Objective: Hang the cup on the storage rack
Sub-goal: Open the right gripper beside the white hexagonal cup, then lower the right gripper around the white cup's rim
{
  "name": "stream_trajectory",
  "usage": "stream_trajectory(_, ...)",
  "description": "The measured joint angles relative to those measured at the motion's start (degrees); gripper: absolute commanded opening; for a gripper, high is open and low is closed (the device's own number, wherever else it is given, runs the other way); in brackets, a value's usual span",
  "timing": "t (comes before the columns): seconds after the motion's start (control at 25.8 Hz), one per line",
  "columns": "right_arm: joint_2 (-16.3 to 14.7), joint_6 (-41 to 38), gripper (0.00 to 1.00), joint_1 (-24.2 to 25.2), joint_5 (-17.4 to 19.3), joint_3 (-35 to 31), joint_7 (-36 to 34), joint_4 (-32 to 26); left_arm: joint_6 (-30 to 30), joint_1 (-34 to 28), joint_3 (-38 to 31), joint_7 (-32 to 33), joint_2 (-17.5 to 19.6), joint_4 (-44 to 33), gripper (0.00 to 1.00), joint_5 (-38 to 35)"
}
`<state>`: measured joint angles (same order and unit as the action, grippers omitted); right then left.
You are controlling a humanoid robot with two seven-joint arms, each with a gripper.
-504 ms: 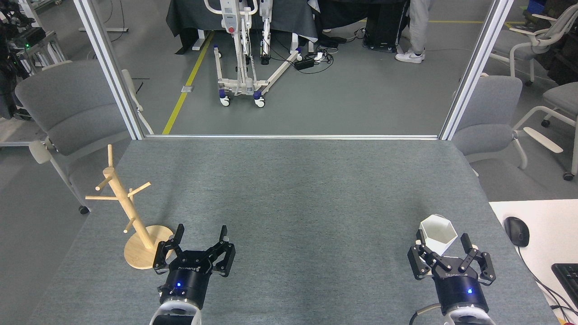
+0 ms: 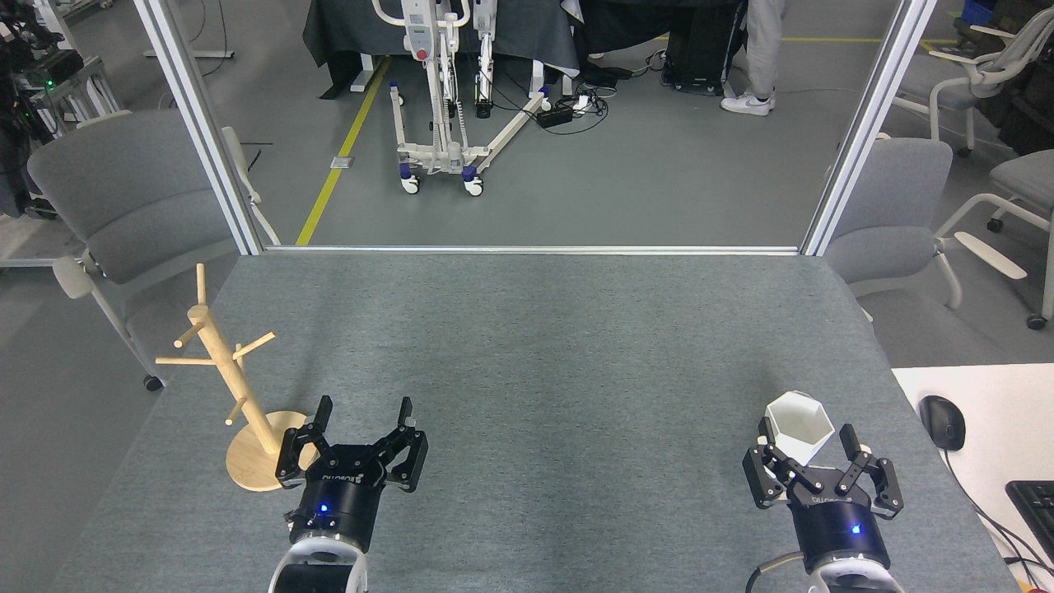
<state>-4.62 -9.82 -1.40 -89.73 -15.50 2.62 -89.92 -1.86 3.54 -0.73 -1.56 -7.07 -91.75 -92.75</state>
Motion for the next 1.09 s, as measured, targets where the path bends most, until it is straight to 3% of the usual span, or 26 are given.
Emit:
stream_trajectory(0.62, 0.0, 0.5, 1.00, 0.1, 0.0, -1.0, -0.2, 2.2, -0.6, -0.6, 0.4, -0.9, 0.3, -0.1, 1.00, 0.0)
stream_trajectory(1.09, -4.8, 0.7, 1.00, -1.5, 0.0, -5.0, -0.1, 11.7, -0.4, -3.1, 0.7, -1.1, 0.4, -0.2, 1.00, 0.0)
